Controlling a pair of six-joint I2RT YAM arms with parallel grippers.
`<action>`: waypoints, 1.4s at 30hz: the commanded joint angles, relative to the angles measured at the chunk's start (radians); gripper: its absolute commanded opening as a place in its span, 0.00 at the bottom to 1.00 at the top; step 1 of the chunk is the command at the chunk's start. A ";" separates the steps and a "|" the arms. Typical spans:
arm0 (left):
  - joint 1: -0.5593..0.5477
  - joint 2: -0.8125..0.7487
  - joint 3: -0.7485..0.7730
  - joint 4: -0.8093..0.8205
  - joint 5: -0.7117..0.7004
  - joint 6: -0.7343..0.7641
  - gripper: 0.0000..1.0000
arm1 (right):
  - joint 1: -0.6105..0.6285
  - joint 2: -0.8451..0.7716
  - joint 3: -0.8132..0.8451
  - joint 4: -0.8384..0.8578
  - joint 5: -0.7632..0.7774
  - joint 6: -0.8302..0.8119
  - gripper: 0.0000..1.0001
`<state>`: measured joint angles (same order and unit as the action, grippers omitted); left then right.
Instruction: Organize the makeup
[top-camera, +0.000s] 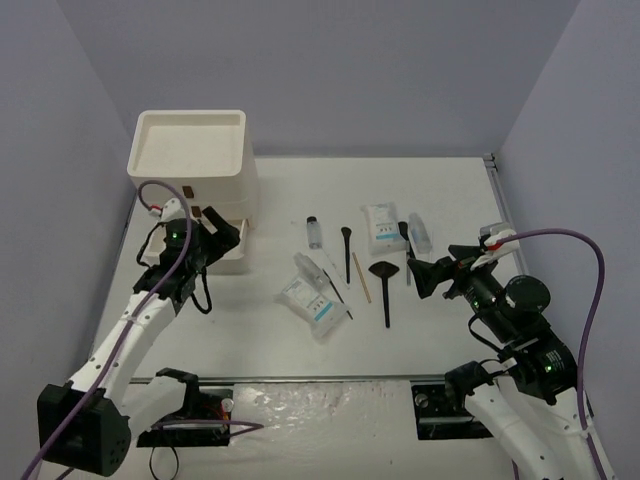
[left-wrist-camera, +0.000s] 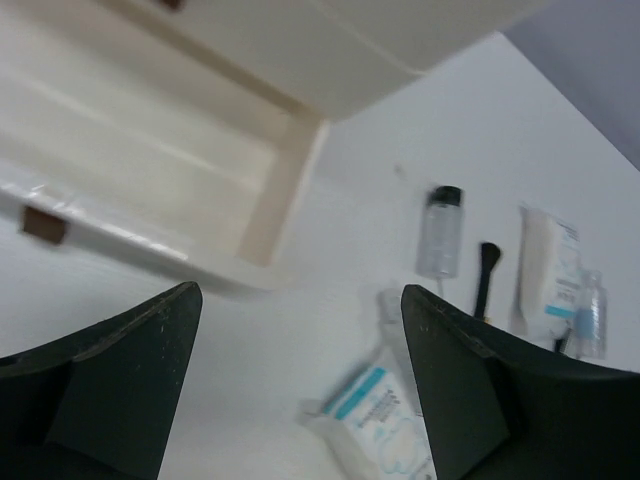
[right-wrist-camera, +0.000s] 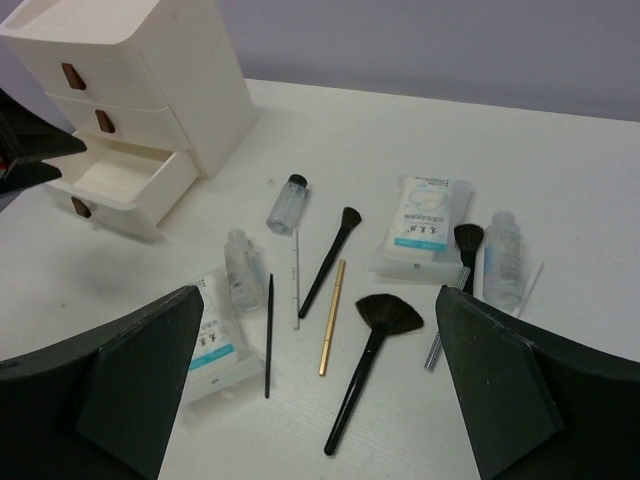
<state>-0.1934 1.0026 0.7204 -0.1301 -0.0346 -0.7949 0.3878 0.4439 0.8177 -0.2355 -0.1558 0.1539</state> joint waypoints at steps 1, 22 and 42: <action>-0.180 0.153 0.249 -0.163 -0.069 0.045 0.79 | 0.005 0.024 0.040 0.041 0.042 0.007 1.00; -0.520 0.819 0.719 -0.416 -0.181 -0.320 0.62 | 0.008 -0.031 0.013 0.032 0.065 0.004 1.00; -0.500 0.951 0.775 -0.449 -0.176 -0.337 0.46 | 0.020 -0.084 -0.006 0.033 0.099 -0.003 1.00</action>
<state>-0.7088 1.9718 1.4294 -0.5634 -0.1990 -1.1266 0.4011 0.3574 0.8098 -0.2668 -0.0774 0.1562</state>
